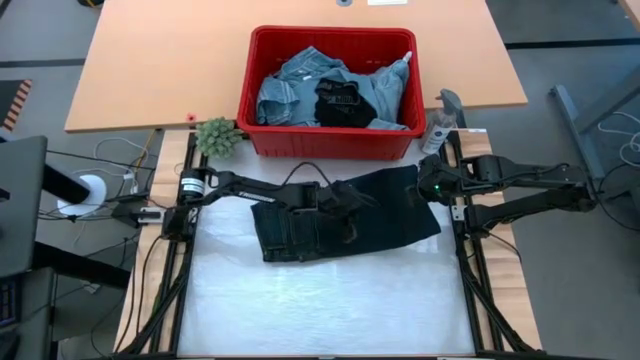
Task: Fold Laundry from Bin
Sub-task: Fold the black pants
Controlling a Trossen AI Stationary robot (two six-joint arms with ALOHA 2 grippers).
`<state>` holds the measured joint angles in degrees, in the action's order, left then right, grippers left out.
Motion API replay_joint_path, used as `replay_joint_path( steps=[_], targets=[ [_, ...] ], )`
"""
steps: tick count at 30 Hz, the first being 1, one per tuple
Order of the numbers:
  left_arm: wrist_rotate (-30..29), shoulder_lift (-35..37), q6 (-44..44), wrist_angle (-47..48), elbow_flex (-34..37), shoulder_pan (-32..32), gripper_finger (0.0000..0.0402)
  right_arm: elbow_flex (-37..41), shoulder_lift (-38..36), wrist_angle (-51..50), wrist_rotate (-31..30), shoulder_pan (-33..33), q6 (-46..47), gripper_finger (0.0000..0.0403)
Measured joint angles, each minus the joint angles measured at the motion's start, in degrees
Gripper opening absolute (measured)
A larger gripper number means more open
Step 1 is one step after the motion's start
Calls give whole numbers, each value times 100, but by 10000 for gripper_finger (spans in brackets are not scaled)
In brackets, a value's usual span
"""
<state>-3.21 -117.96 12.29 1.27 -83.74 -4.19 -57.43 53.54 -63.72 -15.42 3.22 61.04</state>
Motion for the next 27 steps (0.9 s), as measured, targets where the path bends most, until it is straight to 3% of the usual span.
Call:
replay_joint_path(
  steps=[10, 12, 19, 27],
  targets=[
    [141, -466, -157, -468, -66, -552, 0, 0, 0, -15, 2, -159, 137, 34],
    [133, -535, -159, -151, -46, -597, 0, 0, 0, -18, 2, -177, 169, 34],
    [-531, -834, 444, 258, -55, -726, 0, 0, -2, 13, 6, -249, 216, 34],
    [46, -516, 1038, 215, -126, -794, 0, 6, -2, -32, 25, -285, 226, 34]
  ],
)
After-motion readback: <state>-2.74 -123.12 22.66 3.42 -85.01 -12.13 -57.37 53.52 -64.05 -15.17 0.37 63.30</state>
